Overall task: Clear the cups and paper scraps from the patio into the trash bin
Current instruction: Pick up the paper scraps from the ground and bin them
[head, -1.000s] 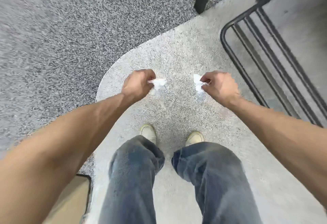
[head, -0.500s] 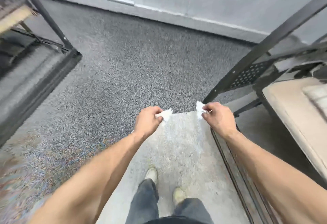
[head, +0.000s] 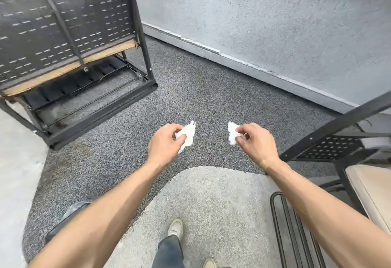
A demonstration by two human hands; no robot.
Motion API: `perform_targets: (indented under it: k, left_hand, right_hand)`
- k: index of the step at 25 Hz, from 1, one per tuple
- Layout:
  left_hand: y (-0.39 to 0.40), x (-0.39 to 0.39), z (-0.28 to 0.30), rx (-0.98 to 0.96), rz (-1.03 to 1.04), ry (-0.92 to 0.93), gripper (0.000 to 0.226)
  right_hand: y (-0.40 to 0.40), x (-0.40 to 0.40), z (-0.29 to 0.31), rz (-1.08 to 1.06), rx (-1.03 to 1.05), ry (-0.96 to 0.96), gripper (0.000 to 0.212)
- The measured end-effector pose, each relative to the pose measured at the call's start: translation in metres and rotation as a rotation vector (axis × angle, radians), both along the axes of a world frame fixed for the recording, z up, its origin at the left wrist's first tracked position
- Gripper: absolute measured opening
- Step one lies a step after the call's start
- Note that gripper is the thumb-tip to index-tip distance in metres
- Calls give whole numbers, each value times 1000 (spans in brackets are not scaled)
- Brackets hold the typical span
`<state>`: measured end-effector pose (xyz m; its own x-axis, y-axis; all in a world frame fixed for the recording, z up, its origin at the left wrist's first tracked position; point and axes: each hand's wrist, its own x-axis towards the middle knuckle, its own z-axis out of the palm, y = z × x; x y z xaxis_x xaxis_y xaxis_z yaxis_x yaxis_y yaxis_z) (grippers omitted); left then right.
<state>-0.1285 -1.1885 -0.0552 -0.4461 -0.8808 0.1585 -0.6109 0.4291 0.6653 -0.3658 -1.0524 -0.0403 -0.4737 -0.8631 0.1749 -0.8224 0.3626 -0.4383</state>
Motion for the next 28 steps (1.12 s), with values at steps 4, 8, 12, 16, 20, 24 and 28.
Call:
perform_targets:
  k: [4,8,12,16,20,24,28]
  left_hand:
    - [15,54,17,-47,124,51,19]
    - [22,119,31,-105,278,63,22]
    - [28,202,42,-154,393,98,33]
    - [33,315,41,-147,527,106,36]
    - [41,450,29,-135,715,71,30]
    - [40,539,15,-105,817,110,25]
    - [38,584,-3,-33,830,132,26]
  right_hand:
    - [-18,40,26,121,-56,-10,17]
    - [-36,90,48,236,-79,-19,18]
    - [-64,161,61,342,-105,-22,21]
    - [-100,272,58,490,-101,-37,20]
    - [-132,411,43,676,-54,-69,21]
    - [-156,507,25,758,-21,-92,22]
    - [-169,559,3,786,26,-108,19]
